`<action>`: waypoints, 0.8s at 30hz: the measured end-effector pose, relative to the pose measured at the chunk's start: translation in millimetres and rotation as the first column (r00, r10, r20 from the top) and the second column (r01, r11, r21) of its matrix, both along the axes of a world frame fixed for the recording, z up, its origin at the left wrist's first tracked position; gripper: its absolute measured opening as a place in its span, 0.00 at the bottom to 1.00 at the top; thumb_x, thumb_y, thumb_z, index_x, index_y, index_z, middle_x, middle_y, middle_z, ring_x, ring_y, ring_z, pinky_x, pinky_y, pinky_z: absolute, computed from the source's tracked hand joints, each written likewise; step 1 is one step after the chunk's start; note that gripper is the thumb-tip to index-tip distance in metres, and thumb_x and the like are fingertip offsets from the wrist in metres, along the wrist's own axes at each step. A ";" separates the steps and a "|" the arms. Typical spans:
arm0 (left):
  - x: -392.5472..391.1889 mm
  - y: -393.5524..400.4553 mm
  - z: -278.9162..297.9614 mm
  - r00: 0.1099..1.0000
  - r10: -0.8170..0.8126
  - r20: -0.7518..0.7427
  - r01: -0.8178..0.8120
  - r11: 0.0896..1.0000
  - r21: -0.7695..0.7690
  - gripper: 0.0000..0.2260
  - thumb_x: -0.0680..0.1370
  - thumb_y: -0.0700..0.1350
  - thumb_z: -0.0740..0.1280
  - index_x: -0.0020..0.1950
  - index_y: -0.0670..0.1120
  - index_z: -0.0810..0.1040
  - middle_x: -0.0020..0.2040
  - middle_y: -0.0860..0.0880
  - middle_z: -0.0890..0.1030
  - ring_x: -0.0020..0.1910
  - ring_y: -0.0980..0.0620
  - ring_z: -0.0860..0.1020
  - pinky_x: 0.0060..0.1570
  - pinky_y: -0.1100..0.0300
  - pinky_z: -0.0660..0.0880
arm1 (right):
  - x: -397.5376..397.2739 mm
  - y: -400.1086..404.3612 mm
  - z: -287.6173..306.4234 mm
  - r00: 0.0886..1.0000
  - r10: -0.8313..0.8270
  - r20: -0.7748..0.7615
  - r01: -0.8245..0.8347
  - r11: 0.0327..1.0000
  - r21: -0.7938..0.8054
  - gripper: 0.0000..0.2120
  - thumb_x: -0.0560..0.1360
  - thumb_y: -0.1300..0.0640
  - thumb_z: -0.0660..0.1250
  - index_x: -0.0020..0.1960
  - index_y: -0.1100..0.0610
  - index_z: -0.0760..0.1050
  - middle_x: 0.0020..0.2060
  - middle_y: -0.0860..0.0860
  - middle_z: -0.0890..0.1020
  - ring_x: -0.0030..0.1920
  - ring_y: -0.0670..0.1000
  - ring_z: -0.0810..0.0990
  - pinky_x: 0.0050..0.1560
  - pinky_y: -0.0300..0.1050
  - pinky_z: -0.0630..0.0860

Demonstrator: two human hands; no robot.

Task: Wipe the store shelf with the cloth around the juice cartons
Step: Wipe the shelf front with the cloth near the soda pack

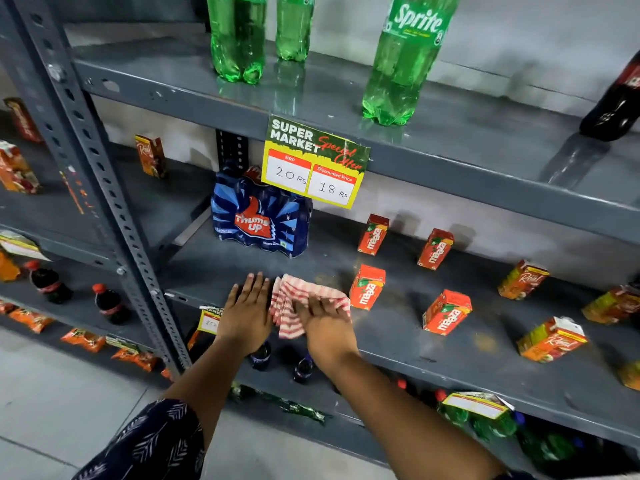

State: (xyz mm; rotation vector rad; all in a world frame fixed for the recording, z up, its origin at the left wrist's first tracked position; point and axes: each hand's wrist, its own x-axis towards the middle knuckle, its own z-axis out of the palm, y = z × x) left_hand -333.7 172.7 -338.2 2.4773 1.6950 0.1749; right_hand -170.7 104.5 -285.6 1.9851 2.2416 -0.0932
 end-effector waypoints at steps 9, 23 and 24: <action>-0.7 -9.0 -8.9 0.997 -0.020 0.072 0.013 0.995 0.101 0.30 0.79 0.58 0.40 0.77 0.43 0.49 0.79 0.46 0.51 0.77 0.49 0.44 0.75 0.50 0.42 | 42.6 -65.2 9.6 0.981 0.026 -0.193 0.028 0.962 0.273 0.24 0.63 0.53 0.67 0.60 0.44 0.78 0.52 0.45 0.85 0.52 0.50 0.83 0.54 0.41 0.78; 71.8 -23.5 -17.5 0.989 -0.144 0.017 0.142 0.987 0.079 0.30 0.80 0.58 0.46 0.77 0.44 0.46 0.79 0.46 0.49 0.77 0.49 0.43 0.73 0.52 0.36 | 88.2 -49.6 -9.5 0.967 -0.198 -0.160 0.214 0.973 0.088 0.27 0.72 0.56 0.61 0.71 0.44 0.66 0.68 0.49 0.73 0.69 0.55 0.68 0.72 0.55 0.60; 71.6 -22.9 -17.2 0.989 -0.147 0.015 0.146 0.986 0.079 0.30 0.80 0.58 0.46 0.77 0.44 0.46 0.79 0.46 0.49 0.77 0.49 0.43 0.73 0.52 0.36 | 89.4 -52.0 -9.8 0.968 -0.192 -0.161 0.207 0.975 0.082 0.28 0.72 0.58 0.60 0.71 0.44 0.66 0.68 0.49 0.73 0.69 0.55 0.68 0.71 0.54 0.63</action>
